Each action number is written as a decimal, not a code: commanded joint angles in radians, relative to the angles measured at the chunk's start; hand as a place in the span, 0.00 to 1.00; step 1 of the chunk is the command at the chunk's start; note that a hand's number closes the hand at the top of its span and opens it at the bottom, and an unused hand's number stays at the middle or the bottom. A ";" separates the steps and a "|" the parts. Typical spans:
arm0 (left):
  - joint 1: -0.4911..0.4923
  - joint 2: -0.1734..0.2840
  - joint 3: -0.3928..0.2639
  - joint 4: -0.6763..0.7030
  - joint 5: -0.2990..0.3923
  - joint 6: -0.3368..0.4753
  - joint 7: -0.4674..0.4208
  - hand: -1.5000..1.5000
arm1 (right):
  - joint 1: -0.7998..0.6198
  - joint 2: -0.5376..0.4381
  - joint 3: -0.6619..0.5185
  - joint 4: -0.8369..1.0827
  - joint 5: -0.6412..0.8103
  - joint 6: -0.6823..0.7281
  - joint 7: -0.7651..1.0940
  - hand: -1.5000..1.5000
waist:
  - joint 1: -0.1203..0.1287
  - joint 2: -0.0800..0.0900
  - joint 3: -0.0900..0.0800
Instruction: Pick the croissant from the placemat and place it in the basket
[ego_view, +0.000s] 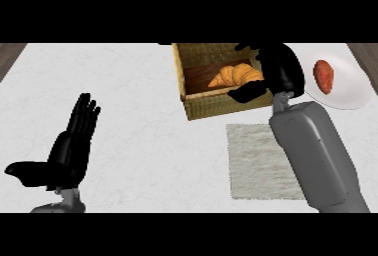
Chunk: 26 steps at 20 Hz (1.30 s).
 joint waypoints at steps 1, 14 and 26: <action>0.026 -0.014 0.002 0.048 -0.004 -0.007 -0.083 0.50 | -0.098 0.005 -0.076 0.112 -0.023 -0.028 -0.052 0.00 | 0.005 0.003 0.000; 0.051 0.025 0.036 0.022 0.028 -0.047 -0.076 0.50 | -0.040 -0.029 -0.132 -0.175 0.008 -0.111 -0.001 0.00 | -0.004 -0.001 0.000; 0.074 -0.029 -0.025 -0.053 -0.031 0.023 -0.010 0.50 | 0.081 -0.169 -0.397 -0.402 -0.269 -0.023 -0.009 0.00 | -0.010 -0.003 0.001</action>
